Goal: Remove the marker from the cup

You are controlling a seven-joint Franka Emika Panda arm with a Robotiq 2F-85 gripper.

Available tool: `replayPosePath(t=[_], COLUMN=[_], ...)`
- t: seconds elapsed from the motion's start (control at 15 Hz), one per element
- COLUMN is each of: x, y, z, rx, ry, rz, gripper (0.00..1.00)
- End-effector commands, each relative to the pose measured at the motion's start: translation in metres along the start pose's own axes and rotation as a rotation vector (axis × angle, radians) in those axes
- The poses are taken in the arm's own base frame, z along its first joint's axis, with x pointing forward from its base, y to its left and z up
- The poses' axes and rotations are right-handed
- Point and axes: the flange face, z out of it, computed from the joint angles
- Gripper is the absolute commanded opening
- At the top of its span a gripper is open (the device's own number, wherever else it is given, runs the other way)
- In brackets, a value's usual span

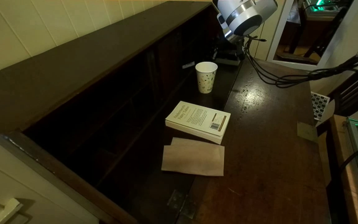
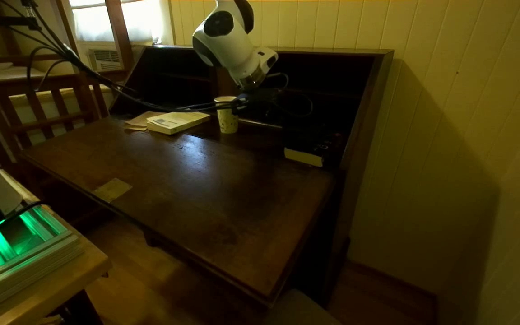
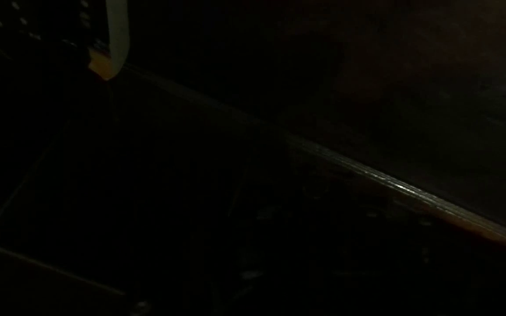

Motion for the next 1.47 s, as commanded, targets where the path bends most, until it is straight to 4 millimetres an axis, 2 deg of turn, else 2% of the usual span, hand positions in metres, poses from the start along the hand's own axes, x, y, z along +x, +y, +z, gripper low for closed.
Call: replayPosePath(t=[0.0,1.4], x=[0.003,0.021], y=[-0.001,-0.002], z=[0.014,0.059], rx=[-0.009,-0.019], ry=[0.011,0.022], rz=[0.037,0.153], gripper=[0.06,0.06])
